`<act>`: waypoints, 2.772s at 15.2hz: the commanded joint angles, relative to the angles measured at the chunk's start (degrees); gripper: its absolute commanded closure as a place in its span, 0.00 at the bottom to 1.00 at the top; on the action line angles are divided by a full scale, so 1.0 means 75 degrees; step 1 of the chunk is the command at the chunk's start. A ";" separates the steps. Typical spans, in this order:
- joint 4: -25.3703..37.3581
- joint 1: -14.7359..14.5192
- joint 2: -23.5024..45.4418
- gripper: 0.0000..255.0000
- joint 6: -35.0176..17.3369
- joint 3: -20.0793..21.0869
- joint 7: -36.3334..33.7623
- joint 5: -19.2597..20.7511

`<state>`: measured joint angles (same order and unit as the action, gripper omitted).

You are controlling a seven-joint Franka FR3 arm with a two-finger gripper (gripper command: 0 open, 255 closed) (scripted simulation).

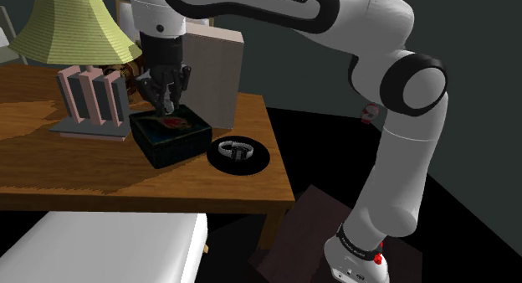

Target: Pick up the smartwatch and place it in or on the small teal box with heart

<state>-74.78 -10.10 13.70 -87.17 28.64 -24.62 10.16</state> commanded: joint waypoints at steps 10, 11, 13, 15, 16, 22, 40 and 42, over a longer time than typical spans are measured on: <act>0.1784 0.0324 0.1441 1.00 0.0336 -0.0423 0.1056 0.0501; 0.1581 0.0368 0.1378 1.00 0.0194 -0.0419 0.1049 0.0474; 0.1203 0.0445 0.1270 1.00 -0.0077 -0.0414 0.1035 0.0428; 0.0856 0.0510 0.1180 1.00 -0.0335 -0.0412 0.1023 0.0390; 0.0693 0.0538 0.1141 1.00 -0.0460 -0.0411 0.1017 0.0374; -0.0025 0.0653 0.0998 1.00 -0.1038 -0.0414 0.0985 0.0320; 0.1445 0.0374 0.1320 0.00 0.0119 -0.0402 0.1010 0.0456; 0.1444 0.0374 0.1319 0.00 0.0119 -0.0403 0.1010 0.0455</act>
<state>-64.27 -7.23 23.47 -86.50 25.63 -17.06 13.53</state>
